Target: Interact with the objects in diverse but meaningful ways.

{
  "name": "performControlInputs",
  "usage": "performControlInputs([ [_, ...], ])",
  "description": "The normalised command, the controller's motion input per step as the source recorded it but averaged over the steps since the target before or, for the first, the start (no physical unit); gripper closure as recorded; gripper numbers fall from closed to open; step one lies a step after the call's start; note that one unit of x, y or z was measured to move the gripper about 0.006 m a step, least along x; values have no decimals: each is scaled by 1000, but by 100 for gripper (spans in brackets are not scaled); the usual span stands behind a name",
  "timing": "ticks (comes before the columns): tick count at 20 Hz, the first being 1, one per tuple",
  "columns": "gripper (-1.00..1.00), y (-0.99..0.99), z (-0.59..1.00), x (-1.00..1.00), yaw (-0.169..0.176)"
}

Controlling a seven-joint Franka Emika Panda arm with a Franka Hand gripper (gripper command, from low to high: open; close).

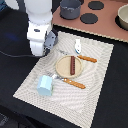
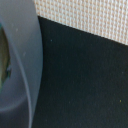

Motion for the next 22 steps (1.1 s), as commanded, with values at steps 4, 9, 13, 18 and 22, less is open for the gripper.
performControlInputs([
  [4,100,0,-158,-131,40],
  [9,100,-17,-181,-145,38],
  [13,100,-54,-196,-146,38],
  [18,100,-74,-122,-145,42],
  [22,100,-60,-24,-120,40],
])
